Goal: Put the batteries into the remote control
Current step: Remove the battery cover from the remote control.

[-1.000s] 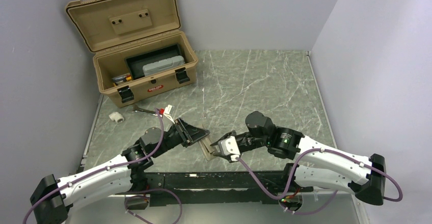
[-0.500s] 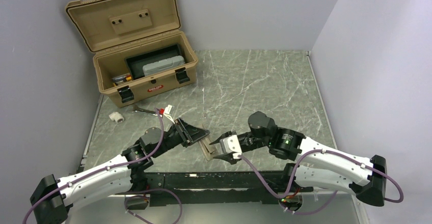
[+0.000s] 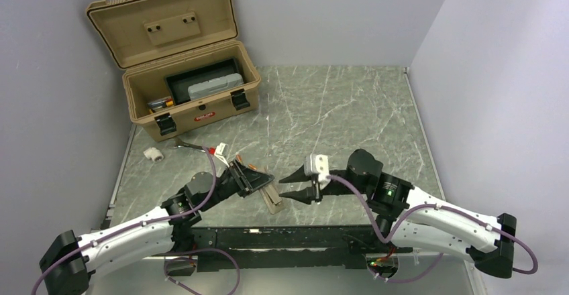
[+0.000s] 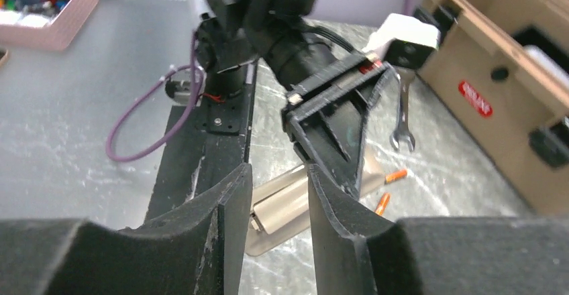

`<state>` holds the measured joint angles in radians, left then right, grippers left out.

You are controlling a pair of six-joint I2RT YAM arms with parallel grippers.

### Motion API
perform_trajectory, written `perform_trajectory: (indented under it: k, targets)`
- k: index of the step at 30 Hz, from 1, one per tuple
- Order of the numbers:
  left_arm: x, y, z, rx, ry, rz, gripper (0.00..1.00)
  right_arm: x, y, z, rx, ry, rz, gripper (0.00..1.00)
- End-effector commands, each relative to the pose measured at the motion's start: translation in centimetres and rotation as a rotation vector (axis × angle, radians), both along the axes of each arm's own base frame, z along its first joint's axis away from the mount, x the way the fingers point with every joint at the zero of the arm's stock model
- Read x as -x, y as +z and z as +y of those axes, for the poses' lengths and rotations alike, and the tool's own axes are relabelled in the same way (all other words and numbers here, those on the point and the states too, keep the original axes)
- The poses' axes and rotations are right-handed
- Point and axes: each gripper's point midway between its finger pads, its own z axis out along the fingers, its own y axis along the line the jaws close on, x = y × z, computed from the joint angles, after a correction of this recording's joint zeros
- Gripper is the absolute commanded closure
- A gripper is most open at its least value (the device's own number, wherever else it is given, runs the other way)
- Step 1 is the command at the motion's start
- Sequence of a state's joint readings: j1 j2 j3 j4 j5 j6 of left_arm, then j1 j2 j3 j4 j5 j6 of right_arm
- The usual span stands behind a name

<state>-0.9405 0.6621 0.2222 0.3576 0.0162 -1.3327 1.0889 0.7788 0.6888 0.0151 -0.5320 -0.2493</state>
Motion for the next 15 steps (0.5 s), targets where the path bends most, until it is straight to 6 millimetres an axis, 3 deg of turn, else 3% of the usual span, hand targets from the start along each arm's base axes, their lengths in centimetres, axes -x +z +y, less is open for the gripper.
perform_trajectory:
  k: [1, 5, 8, 11, 15]
  targets:
    - [-0.9, 2.2, 0.6, 0.098, 0.064, -0.051, 1.00, -2.5, 2.6, -1.0, -0.057, -0.266, 0.325, 0.61]
    - [-1.3, 2.5, 0.6, 0.104, 0.082, -0.065, 1.00, -5.1, 1.9, -2.5, -0.026, -0.509, 0.515, 0.58]
    - [-1.4, 2.6, 0.6, 0.108, 0.087, -0.066, 1.00, -6.4, 1.0, -3.3, 0.035, -0.647, 0.613, 0.49]
    - [-1.6, 2.5, 0.6, 0.108, 0.098, -0.063, 1.00, -6.8, 0.3, -3.3, 0.105, -0.722, 0.675, 0.30]
    - [-1.9, 2.6, 0.8, 0.100, 0.114, -0.065, 1.00, -6.3, 0.2, -2.3, 0.104, -0.703, 0.725, 0.28]
